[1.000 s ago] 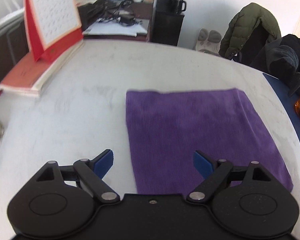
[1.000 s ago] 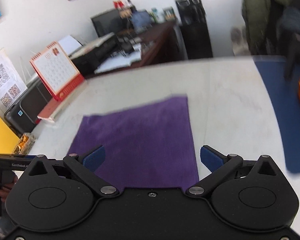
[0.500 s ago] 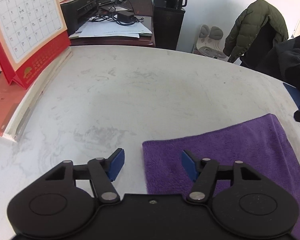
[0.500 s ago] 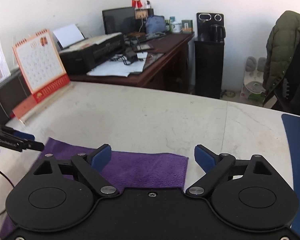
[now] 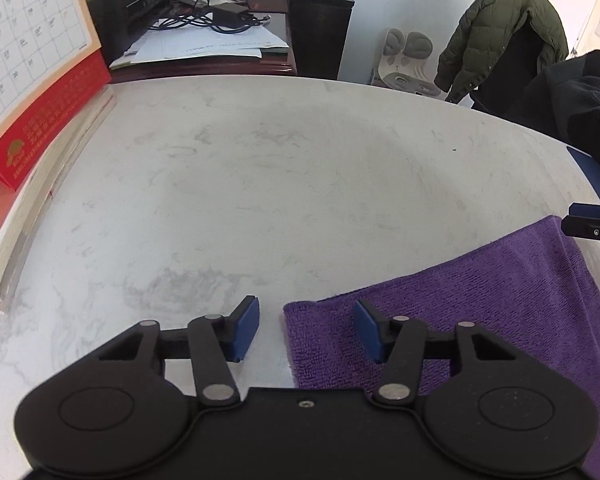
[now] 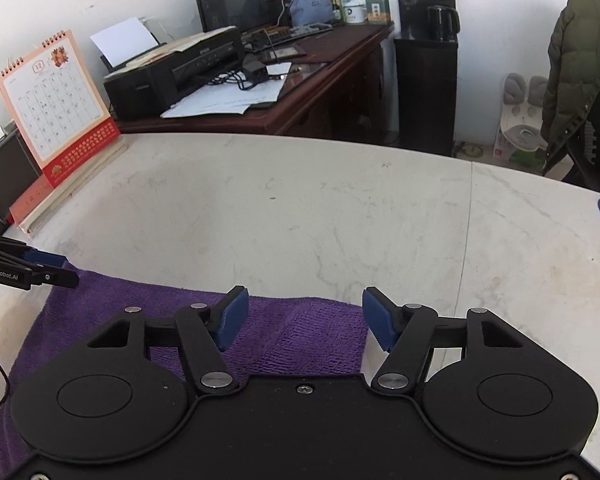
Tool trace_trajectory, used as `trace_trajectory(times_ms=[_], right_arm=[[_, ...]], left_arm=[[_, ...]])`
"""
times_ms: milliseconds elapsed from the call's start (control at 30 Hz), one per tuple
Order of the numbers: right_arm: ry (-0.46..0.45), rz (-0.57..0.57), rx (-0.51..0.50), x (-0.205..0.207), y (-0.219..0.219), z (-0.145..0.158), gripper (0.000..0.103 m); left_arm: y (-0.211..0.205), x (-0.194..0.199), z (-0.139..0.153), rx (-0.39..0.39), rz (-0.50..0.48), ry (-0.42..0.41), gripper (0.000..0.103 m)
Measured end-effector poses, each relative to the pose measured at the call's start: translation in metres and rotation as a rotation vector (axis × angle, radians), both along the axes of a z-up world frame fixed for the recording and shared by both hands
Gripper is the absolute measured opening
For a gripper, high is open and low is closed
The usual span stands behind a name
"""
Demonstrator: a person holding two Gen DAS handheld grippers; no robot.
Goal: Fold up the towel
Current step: 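Grasp the towel edge with the left gripper while the right gripper grasps the same edge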
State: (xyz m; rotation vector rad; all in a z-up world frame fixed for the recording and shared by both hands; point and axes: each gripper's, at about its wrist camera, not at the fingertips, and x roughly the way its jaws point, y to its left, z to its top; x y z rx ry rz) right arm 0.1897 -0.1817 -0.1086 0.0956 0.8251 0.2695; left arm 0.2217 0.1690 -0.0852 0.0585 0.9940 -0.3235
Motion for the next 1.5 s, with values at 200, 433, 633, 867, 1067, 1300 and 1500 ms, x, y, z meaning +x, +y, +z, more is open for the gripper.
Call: trace_trajectory(times_ms=[200,433,633,867,1067,1300,1500], right_arm=[[-0.001,0.011,-0.003,0.001,0.002,0.000,0.062],[-0.006,0.031,-0.003,0.000,0.001,0.003,0.062],[0.011,0.043,-0.027,0.004,-0.002,0.003,0.056],[0.048,0.024,-0.050,0.014,-0.010,-0.006,0.052],[0.065,0.022,-0.036,0.021,-0.015,-0.013,0.052],[0.083,0.099,-0.048,0.026,-0.012,-0.011,0.053],[0.098,0.200,-0.096,0.027,-0.003,-0.008,0.053]], left_arm=[[-0.002,-0.001,0.001,-0.004,-0.018,0.014,0.031],[0.004,-0.003,0.002,-0.065,-0.015,0.024,0.006],[0.008,-0.012,0.012,-0.139,-0.053,0.003,0.005],[0.000,-0.029,0.022,-0.204,-0.154,-0.010,0.005],[-0.010,-0.034,0.019,-0.198,-0.201,0.001,0.005],[-0.009,-0.031,0.016,-0.169,-0.202,-0.002,0.005],[-0.004,-0.025,0.013,-0.156,-0.187,0.001,0.005]])
